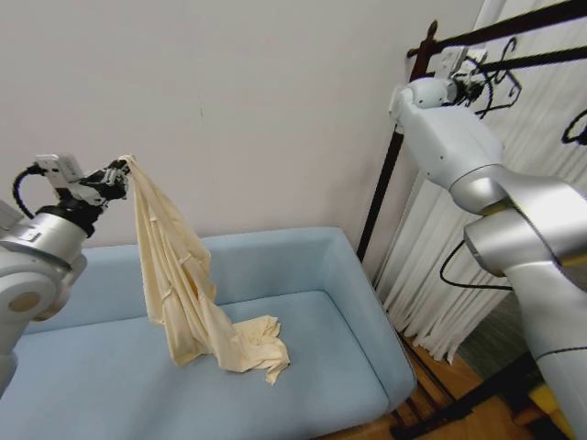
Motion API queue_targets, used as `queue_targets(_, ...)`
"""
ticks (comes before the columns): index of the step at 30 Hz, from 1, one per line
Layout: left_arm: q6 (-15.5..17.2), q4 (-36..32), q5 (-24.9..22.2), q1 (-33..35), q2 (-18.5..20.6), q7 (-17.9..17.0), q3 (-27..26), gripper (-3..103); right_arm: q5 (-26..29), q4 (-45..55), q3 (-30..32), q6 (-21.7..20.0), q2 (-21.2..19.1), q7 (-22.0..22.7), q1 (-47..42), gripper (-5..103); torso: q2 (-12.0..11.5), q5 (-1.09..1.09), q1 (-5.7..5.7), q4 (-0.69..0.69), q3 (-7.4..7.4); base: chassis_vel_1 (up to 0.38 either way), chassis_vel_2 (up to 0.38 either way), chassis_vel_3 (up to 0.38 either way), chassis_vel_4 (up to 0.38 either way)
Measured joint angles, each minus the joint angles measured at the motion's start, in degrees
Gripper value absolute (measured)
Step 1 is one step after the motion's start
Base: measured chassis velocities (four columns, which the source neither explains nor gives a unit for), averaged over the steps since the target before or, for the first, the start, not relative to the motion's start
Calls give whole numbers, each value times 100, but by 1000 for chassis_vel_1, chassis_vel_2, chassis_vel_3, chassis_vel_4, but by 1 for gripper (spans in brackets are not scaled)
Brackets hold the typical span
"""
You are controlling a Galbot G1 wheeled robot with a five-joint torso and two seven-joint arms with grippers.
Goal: Pick up the clothes from the sofa and hang them on the clothes hanger.
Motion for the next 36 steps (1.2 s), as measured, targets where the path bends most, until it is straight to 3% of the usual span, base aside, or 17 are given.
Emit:
queue_targets(14, -22, 53, 43, 60, -38, 101, -6, 1, 5, 90, 206, -109, 82, 123, -98, -1, 0, 0, 0, 0, 0, 0, 0, 0, 0)
queue_targets(18, -24, 69, 51, 46, -39, 107, 13, 1, 111, 203, 242, -137, 116, 57, -48, 10, 0, -1, 0, 0, 0, 0, 0, 0, 0)
queue_targets(22, -28, 79, 72, 67, -34, 126, 12, 1, 458, 411, 255, -303, 171, -107, -32, 31, 0, -1, 0, 1, 0, 0, 0, 0, 0)
queue_targets(24, -29, 76, 78, 83, -33, 130, 4, 1, 458, 406, 267, -321, 199, -139, -32, 31, 0, -1, 0, 1, 0, 0, 0, 0, 0)
queue_targets(28, -37, 68, 115, 125, -36, 140, -14, 1, 374, 319, 342, -428, 266, -150, -44, 53, 0, 0, 1, 1, 0, 0, 0, 0, 0)
queue_targets(34, -37, 47, 154, 123, -71, 139, 11, 1, 331, 232, 389, -453, 232, -125, -54, 70, 0, 0, 0, 0, 0, 0, 0, 0, 0)
queue_targets(36, -37, 31, 161, 123, -76, 132, 12, 1, 352, 183, 428, -453, 185, -155, -56, 81, 0, 0, 0, -1, 0, 0, 0, 0, 0)
